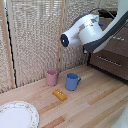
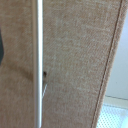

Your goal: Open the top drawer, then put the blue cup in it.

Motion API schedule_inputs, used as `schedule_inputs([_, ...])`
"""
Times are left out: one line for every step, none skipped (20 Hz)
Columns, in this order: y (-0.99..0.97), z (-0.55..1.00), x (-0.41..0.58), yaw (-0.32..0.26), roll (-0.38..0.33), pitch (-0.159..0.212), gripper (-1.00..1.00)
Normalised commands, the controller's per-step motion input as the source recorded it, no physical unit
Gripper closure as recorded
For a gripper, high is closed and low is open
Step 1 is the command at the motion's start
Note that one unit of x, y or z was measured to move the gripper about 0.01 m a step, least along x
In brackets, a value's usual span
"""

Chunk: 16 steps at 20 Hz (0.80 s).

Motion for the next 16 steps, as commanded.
schedule_inputs([0.35,0.1,0.0,-0.104,0.347,0.071,-1.0])
schedule_inputs([0.34,0.09,0.0,-0.116,0.35,0.068,-1.0])
schedule_inputs([0.32,0.07,0.0,-0.128,0.355,0.063,-1.0])
schedule_inputs([0.31,0.06,0.0,-0.134,0.356,0.061,-1.0])
schedule_inputs([0.29,0.05,0.0,-0.149,0.361,0.057,-1.0])
schedule_inputs([0.27,0.02,0.014,-0.167,0.363,0.062,-1.0])
schedule_inputs([0.27,0.02,0.023,-0.169,0.365,0.062,-1.0])
schedule_inputs([0.27,0.01,0.043,-0.171,0.365,0.063,-1.0])
schedule_inputs([0.26,0.01,0.069,-0.178,0.365,0.061,-1.0])
schedule_inputs([0.26,0.01,0.077,-0.18,0.366,0.06,-1.0])
schedule_inputs([0.26,0.01,0.08,-0.182,0.365,0.058,-1.0])
schedule_inputs([0.25,0.0,0.083,-0.184,0.366,0.059,-1.0])
schedule_inputs([0.25,0.0,0.086,-0.179,0.372,0.07,-1.0])
schedule_inputs([0.24,0.0,0.097,-0.184,0.371,0.069,-1.0])
schedule_inputs([0.18,0.0,0.129,-0.198,0.375,0.09,-1.0])
schedule_inputs([0.16,0.0,0.137,-0.204,0.375,0.081,-1.0])
